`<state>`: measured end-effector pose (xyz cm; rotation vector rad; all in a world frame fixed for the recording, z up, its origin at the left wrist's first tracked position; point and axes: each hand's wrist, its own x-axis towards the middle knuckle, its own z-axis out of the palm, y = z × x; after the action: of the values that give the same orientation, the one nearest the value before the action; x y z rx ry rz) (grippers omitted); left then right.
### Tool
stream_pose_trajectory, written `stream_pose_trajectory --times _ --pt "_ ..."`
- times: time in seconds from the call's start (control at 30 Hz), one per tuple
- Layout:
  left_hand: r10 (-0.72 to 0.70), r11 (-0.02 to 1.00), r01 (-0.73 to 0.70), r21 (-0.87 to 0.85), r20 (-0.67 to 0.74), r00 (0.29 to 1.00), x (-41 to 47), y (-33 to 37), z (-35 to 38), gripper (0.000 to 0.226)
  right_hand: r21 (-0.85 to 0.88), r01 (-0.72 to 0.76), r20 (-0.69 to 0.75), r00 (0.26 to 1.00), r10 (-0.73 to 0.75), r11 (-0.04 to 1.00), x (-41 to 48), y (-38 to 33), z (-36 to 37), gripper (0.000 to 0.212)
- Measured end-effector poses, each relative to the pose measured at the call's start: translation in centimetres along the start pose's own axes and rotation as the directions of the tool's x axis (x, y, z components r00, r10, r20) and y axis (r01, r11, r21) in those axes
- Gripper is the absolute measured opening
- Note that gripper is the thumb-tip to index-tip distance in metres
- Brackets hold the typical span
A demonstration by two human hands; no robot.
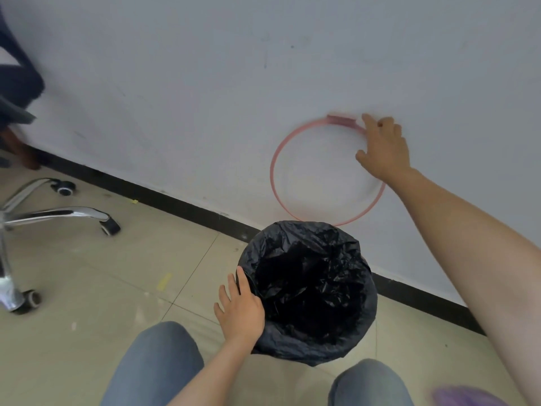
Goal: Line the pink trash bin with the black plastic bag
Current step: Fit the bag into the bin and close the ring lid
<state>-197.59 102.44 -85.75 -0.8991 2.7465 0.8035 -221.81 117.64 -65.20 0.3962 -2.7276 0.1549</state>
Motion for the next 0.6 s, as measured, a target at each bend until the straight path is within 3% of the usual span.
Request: stream_pose_trajectory --times 0.17,0.5,0.6 --pt "-0.01 1.0 0.009 0.016 0.007 1.0 0.1 0.2 0.0 0.061 0.125 -0.122 0.037 0.992 0.118 0.985 1.8 -0.8 -0.2 0.054" --pt "-0.021 1.0 0.021 0.006 0.006 1.0 0.1 0.3 0.2 0.061 -0.03 0.054 0.064 0.997 -0.052 0.998 0.8 -1.2 -0.4 0.045" --pt "-0.019 1.0 0.019 0.012 0.003 1.0 0.1 0.4 0.2 0.061 -0.014 0.068 0.014 0.998 -0.068 0.998 0.7 -1.8 -0.9 0.039"
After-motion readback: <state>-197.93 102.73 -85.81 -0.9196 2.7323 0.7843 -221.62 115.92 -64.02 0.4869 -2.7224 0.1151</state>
